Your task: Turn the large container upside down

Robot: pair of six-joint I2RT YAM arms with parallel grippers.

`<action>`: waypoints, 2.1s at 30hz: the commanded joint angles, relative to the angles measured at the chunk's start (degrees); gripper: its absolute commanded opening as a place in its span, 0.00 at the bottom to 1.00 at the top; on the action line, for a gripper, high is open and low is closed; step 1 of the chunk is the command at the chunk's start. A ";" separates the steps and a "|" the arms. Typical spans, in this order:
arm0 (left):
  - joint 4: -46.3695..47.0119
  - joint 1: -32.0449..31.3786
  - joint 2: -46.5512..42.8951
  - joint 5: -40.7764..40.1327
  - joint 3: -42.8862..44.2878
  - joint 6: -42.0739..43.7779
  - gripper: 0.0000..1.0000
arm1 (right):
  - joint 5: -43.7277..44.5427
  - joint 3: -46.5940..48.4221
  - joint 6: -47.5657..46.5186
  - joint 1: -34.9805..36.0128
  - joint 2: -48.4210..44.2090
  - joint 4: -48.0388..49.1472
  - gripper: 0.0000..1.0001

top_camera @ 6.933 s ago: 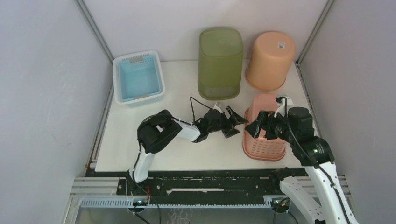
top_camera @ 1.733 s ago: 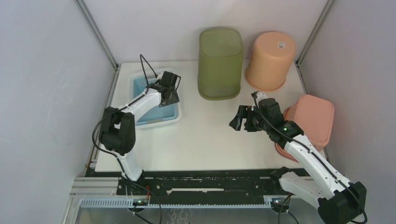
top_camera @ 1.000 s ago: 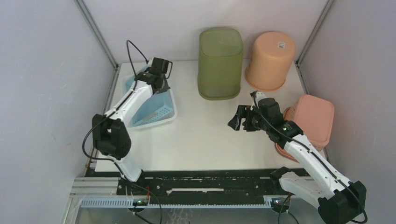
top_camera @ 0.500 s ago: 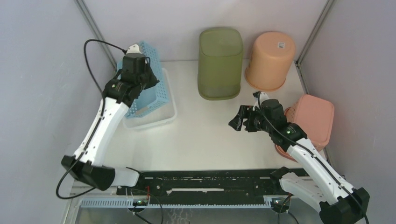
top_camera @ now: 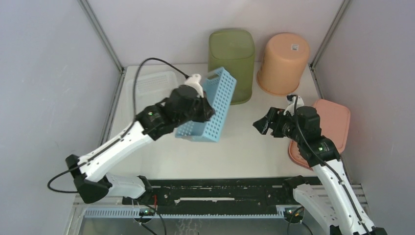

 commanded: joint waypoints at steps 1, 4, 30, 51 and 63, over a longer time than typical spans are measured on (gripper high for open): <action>6.63 -4.14 3.86 -2.57 -5.21 -5.21 0.06 | -2.60 2.10 -2.21 -2.37 -2.10 -2.46 0.89; 8.53 -4.17 6.06 -5.02 -10.25 -6.98 0.05 | -2.88 1.98 -2.98 -3.40 -2.63 -4.06 0.89; 3.09 1.04 12.73 -8.38 -15.37 -6.76 0.07 | -7.86 -2.40 -1.84 -4.03 -2.58 -0.85 0.89; 9.03 -8.27 25.67 -11.25 -17.38 -8.86 0.70 | -7.44 -2.72 -2.92 -2.85 -2.11 -1.50 0.89; 8.03 -7.60 21.56 -9.87 -16.88 -7.21 0.00 | -7.53 0.03 -3.50 -3.91 -2.76 -3.68 0.89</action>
